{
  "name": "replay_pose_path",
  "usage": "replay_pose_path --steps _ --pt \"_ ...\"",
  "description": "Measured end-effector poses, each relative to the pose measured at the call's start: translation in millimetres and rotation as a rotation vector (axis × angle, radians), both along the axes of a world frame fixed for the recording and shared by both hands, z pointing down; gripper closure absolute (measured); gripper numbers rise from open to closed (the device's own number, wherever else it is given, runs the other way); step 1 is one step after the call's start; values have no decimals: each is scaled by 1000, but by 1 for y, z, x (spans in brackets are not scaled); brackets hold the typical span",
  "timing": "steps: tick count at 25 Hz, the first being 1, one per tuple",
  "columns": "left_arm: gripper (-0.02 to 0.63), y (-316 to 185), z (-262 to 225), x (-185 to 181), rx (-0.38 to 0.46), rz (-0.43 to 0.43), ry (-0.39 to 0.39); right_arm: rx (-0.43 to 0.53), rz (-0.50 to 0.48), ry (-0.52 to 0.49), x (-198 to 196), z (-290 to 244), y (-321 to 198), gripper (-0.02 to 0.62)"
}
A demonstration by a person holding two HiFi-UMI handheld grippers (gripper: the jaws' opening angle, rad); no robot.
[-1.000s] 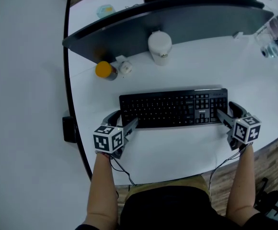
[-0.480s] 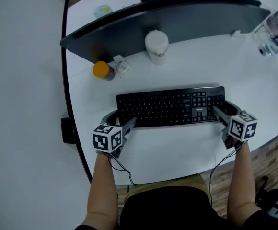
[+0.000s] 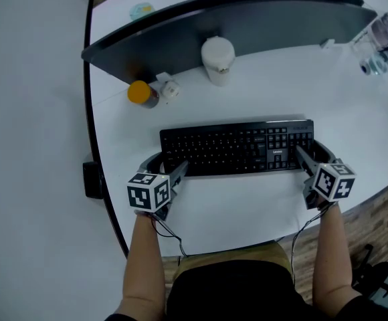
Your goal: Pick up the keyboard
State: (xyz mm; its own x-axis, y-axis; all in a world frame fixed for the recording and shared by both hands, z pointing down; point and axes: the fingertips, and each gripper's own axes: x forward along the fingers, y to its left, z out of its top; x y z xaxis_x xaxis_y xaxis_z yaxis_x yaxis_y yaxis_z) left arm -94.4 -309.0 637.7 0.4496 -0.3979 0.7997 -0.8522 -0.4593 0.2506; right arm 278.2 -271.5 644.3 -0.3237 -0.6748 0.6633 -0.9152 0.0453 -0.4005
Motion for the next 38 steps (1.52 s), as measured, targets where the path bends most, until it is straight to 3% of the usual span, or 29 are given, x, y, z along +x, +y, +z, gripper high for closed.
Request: replay_pose_path --steps 11,23,38 --pt "279 20 -28 -7 34 -34 -35 115 -50 80 -6 -50 5 311" --pt "279 24 -139 -13 266 -88 -86 323 -99 65 -11 -150 -1 311" --pt "279 41 -239 -29 445 -120 -47 552 -120 114 -27 -263 12 311"
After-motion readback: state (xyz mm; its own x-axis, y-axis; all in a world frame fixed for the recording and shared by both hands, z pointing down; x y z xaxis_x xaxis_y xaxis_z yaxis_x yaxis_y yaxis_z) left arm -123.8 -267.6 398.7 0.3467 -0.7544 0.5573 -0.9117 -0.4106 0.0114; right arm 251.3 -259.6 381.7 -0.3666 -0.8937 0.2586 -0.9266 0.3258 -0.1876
